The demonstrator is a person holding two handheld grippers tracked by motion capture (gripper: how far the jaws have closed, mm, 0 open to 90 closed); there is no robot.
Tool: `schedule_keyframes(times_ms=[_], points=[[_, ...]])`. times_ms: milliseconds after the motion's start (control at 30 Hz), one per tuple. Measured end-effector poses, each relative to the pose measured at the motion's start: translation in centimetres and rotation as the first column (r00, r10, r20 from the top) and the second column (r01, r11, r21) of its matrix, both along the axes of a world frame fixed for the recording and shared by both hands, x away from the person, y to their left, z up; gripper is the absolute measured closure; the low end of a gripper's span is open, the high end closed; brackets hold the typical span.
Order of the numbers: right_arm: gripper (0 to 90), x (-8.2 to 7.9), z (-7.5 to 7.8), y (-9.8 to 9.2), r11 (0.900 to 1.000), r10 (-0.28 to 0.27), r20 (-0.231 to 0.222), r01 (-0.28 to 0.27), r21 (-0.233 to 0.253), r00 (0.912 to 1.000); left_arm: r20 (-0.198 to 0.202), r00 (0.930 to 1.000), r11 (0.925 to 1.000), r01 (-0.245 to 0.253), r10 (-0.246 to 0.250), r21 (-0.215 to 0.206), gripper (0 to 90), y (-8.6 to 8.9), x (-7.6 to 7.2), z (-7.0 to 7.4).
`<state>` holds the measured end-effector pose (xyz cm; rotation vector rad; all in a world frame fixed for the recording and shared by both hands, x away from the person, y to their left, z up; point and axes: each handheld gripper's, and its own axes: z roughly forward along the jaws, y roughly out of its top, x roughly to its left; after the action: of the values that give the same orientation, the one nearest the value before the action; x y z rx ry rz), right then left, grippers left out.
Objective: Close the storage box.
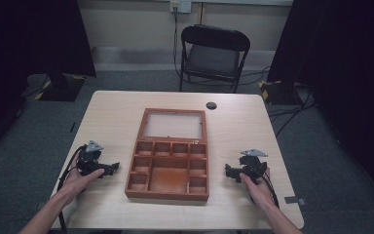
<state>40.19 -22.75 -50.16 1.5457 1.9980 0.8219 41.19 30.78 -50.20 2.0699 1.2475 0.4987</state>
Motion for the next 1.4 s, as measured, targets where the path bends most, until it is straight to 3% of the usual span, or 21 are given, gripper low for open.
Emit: schedule_keyframes(times_ms=[200,267,333,400,567,600,633,767,900,1000,1100,1167,1233,1300,1400], points=[[0.0,0.0,0.0,0.0,1.000,0.000,0.002,0.000,0.000,1.0000,-0.006,1.0000,0.9999,-0.007,0.007,0.014,1.8,-0.1,0.0,0.2],[0.0,0.0,0.0,0.0,1.000,-0.005,0.001,0.005,0.003,1.0000,-0.002,0.9999,0.9999,-0.016,0.016,0.004,6.0,-0.1,0.0,0.3],[0.0,-0.1,0.0,0.0,1.000,0.001,-0.006,-0.001,0.001,1.0000,0.009,0.9998,0.9999,-0.016,0.017,-0.004,16.7,-0.1,-0.1,0.5],[0.0,-0.1,0.1,0.0,1.000,-0.001,-0.011,0.001,0.000,0.9999,-0.009,0.9998,0.9991,-0.020,0.020,-0.036,15.6,0.0,0.0,0.6],[0.7,-0.1,0.3,-0.1,1.000,0.008,-0.024,-0.009,-0.008,0.9997,-0.020,0.9995,0.9980,-0.026,0.025,-0.057,15.9,-0.1,-0.1,1.0],[3.7,-0.1,0.3,-0.2,1.000,0.008,-0.023,-0.008,-0.008,0.9997,-0.017,0.9996,0.9977,-0.022,0.021,-0.064,15.9,-0.1,-0.1,1.1],[15.9,-0.2,0.6,-0.2,1.000,0.011,-0.016,-0.011,-0.006,0.9998,-0.015,0.9996,0.9971,-0.024,0.023,-0.072,16.0,-0.1,-0.2,1.3],[13.8,-0.2,0.7,-0.3,1.000,0.006,-0.015,-0.006,-0.018,0.9999,-0.010,0.9999,0.9949,-0.009,0.008,-0.101,15.8,-0.4,-0.1,2.1],[14.8,-0.2,0.9,-0.4,1.000,0.007,-0.020,-0.007,0.000,0.9998,-0.018,0.9998,0.9944,0.010,-0.012,-0.105,15.8,-0.9,-0.2,2.5],[14.9,-0.3,1.4,-0.4,0.999,0.038,0.019,-0.039,0.021,0.9991,-0.014,0.9995,0.9943,0.028,-0.029,-0.103,15.8,-1.3,-0.2,2.8],[15.8,-0.1,2.2,-0.2,0.997,0.054,0.041,-0.056,0.052,0.9977,-0.004,0.9997,0.9924,0.024,-0.025,-0.121,15.8,-1.6,0.0,3.2],[16.9,0.2,2.7,0.1,0.995,0.050,0.044,-0.054,0.082,0.9978,0.019,0.9998,0.9944,-0.003,0.005,-0.105,15.9,-2.0,0.2,3.4],[17.2,0.3,2.9,0.5,0.994,0.070,0.049,-0.074,0.080,0.9963,0.020,0.9998,0.9942,0.004,-0.002,-0.108,16.7,-2.3,0.6,3.3],[16.6,0.4,3.0,0.7,0.992,0.096,0.037,-0.098,0.073,0.9947,-0.008,0.9995,0.9952,0.031,-0.032,-0.093,16.6,-2.6,1.1,3.4],[16.6,0.4,3.2,0.6,0.991,0.102,0.040,-0.105,0.079,0.9940,0.004,0.9996,0.9940,0.030,-0.029,-0.105,17.0,-2.8,1.4,3.8]])
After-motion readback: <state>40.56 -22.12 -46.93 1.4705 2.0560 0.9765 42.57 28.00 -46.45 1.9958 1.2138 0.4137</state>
